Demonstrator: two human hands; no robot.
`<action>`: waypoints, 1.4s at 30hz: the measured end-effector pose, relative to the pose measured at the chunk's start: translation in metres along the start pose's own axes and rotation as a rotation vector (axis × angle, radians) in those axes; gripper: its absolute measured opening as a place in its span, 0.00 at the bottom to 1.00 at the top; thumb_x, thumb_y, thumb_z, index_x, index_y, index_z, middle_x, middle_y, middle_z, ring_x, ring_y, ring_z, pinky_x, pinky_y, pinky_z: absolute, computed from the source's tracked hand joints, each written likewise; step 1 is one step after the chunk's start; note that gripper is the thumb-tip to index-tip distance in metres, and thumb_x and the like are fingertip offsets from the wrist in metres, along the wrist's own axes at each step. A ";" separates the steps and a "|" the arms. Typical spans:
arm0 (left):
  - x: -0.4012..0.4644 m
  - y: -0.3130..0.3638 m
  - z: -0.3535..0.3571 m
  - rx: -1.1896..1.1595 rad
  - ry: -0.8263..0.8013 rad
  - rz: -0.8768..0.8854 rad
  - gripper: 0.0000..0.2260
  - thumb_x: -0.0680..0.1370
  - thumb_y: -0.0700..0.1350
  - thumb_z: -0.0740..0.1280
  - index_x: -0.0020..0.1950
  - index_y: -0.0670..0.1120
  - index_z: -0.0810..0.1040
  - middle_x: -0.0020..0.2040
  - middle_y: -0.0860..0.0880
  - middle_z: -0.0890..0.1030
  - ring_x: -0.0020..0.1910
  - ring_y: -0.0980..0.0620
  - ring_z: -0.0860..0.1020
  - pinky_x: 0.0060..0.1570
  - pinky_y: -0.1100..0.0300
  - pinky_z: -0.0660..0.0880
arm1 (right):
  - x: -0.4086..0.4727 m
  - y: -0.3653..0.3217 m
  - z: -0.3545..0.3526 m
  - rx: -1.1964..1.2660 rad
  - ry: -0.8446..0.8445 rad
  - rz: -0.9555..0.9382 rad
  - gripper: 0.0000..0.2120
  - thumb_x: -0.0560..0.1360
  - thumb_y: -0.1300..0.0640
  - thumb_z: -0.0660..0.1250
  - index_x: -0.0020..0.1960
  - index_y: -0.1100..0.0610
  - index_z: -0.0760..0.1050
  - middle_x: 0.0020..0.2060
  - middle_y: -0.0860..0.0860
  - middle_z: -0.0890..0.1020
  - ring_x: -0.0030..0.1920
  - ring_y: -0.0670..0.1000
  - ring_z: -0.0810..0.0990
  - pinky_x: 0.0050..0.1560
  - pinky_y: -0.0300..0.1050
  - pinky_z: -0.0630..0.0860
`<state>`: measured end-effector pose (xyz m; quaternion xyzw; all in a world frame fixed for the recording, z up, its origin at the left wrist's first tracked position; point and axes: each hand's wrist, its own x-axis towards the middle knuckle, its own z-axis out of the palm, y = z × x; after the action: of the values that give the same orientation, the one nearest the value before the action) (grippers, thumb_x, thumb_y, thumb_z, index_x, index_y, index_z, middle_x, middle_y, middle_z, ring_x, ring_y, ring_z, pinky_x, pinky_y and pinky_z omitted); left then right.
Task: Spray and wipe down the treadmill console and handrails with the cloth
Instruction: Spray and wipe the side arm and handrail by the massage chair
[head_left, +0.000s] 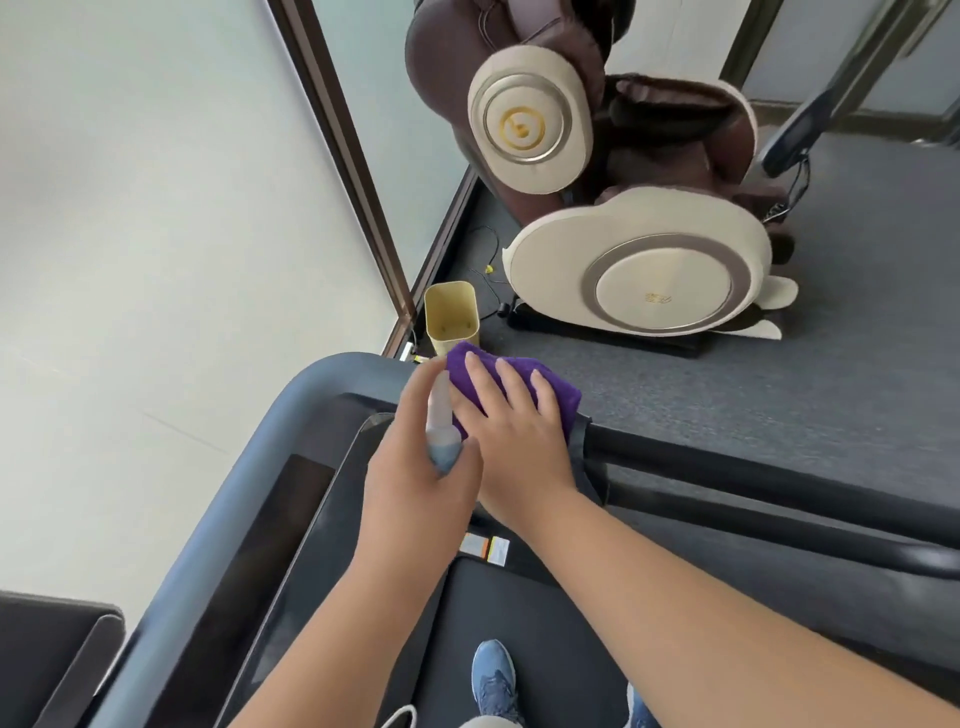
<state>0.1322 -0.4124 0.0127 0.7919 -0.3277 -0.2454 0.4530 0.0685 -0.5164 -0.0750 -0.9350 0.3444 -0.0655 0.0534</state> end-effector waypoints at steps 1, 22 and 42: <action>0.001 0.003 0.008 0.001 -0.029 0.012 0.31 0.77 0.39 0.68 0.68 0.73 0.66 0.42 0.58 0.80 0.36 0.54 0.77 0.38 0.56 0.77 | -0.009 0.011 -0.002 0.006 0.009 0.036 0.28 0.82 0.44 0.58 0.81 0.44 0.61 0.80 0.53 0.65 0.78 0.60 0.65 0.76 0.65 0.59; -0.084 0.038 0.135 0.186 -0.067 -0.101 0.28 0.79 0.41 0.62 0.70 0.70 0.63 0.41 0.50 0.77 0.38 0.49 0.76 0.43 0.49 0.78 | -0.204 0.276 -0.043 0.032 0.160 0.669 0.20 0.82 0.47 0.61 0.67 0.56 0.78 0.68 0.53 0.81 0.71 0.57 0.74 0.79 0.60 0.55; -0.064 0.021 0.108 0.093 -0.034 -0.101 0.31 0.79 0.43 0.64 0.73 0.73 0.61 0.47 0.51 0.79 0.40 0.48 0.76 0.45 0.45 0.82 | -0.150 0.180 -0.035 0.143 0.084 0.608 0.28 0.82 0.41 0.49 0.79 0.47 0.66 0.79 0.46 0.68 0.80 0.50 0.62 0.82 0.58 0.44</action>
<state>0.0094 -0.4327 -0.0135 0.8234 -0.3062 -0.2659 0.3970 -0.1655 -0.5569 -0.0791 -0.7797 0.6045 -0.1091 0.1218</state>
